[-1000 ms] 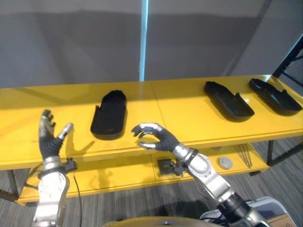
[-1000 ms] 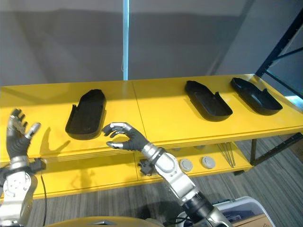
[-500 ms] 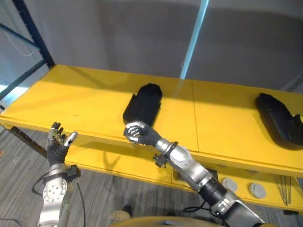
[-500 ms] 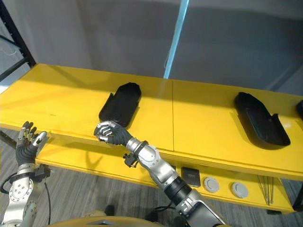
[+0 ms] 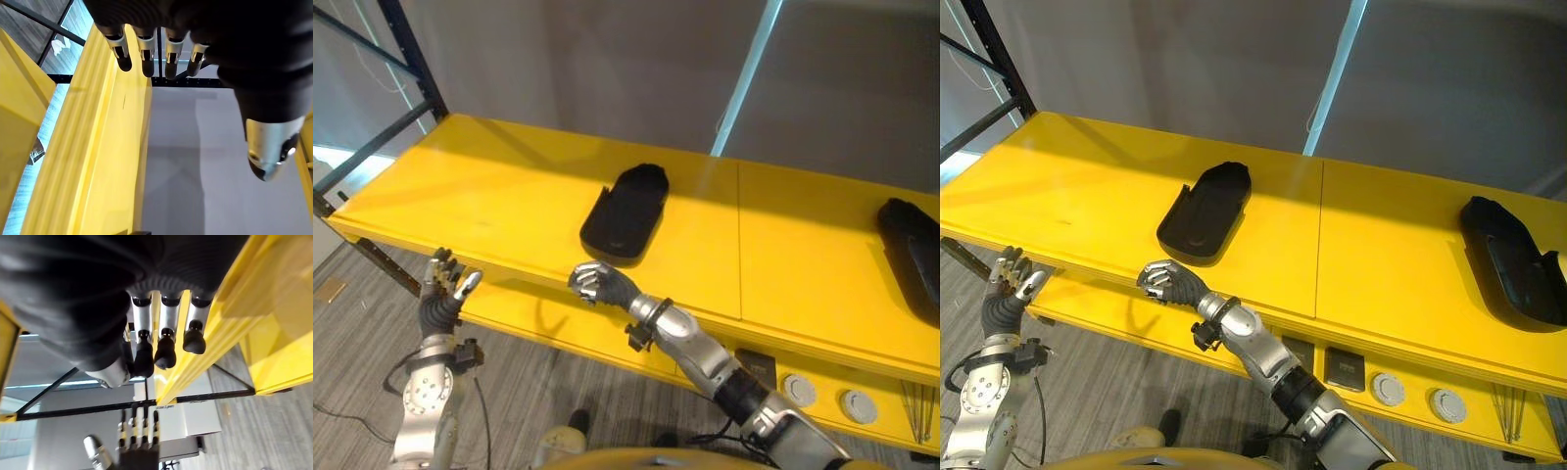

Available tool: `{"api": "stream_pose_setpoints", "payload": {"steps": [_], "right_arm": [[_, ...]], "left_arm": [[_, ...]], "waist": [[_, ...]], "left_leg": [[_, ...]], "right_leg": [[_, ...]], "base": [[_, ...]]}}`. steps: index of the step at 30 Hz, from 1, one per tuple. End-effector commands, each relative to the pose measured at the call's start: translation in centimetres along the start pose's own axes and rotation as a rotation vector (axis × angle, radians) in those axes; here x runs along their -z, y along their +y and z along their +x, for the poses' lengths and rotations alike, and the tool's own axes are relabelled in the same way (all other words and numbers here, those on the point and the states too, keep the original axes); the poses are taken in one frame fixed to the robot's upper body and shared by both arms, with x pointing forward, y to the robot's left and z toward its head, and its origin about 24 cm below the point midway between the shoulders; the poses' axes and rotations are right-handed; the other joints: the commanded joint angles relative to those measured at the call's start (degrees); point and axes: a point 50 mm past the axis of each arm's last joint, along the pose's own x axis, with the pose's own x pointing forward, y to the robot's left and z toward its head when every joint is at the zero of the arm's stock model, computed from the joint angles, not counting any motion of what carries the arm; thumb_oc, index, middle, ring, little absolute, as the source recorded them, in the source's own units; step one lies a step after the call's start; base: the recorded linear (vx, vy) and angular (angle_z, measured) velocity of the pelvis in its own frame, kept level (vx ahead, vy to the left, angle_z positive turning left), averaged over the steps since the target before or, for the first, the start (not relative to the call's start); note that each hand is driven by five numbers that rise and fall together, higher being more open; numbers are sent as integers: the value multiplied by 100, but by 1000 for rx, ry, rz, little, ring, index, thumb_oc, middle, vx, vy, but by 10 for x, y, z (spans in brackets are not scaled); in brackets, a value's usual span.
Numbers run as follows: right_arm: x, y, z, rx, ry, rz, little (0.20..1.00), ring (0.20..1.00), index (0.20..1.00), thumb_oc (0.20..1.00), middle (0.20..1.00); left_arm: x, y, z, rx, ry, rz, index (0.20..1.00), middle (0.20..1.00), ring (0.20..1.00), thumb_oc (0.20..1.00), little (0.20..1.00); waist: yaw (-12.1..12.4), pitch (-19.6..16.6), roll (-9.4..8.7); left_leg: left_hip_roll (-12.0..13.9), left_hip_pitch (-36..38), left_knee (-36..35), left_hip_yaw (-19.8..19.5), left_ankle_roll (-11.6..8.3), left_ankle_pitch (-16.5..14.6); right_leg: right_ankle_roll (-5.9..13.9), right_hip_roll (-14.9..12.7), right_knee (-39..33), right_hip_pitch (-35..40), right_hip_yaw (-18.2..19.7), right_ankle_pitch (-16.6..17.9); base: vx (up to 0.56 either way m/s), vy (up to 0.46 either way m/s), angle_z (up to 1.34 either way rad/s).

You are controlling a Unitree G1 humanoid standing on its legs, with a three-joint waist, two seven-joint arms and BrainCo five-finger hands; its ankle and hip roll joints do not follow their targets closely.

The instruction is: Move parts from the plastic box to the shelf.

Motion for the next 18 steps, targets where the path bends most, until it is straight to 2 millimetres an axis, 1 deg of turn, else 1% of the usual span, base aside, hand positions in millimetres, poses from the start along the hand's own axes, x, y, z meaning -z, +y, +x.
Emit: {"api": "stream_pose_setpoints", "payload": {"steps": [1,6,8,12,18], "right_arm": [[-36,4,22,-24,-137,-118,200,200,200,200,200],[-37,-14,25,50,-111,-214,200,200,200,200,200],[-37,-17,25,60,-105,-228,200,200,200,200,200],[-34,-31,24,134,-72,-240,200,200,200,200,200],[-29,-37,25,168,-44,-241,200,200,200,200,200]], "left_arm": [[-30,-3,16,64,-152,28,1000,1000,1000,1000,1000],[-28,-7,17,96,-137,33,1000,1000,1000,1000,1000],[-27,-7,17,99,-132,32,1000,1000,1000,1000,1000],[-23,-11,19,109,-110,11,1000,1000,1000,1000,1000],[-21,-14,19,124,-94,6,1000,1000,1000,1000,1000]], "waist": [[74,-61,-143],[211,-61,-171],[226,-60,-179],[320,-66,-187],[391,-86,-185]], "left_leg": [[61,-41,-43,-278,-93,-484],[41,-123,-43,-350,-94,-462],[36,-135,-43,-356,-94,-460],[8,-194,-43,-414,-96,-439],[-10,-223,-43,-448,-95,-431]], "right_leg": [[322,-381,30,681,-54,-967],[330,-374,26,657,-131,-974],[329,-372,25,652,-141,-976],[340,-376,22,640,-227,-984],[340,-377,22,636,-261,-981]], "base": [[0,0,0],[5,3,3],[6,1,7],[14,6,12],[5,3,3]]}}
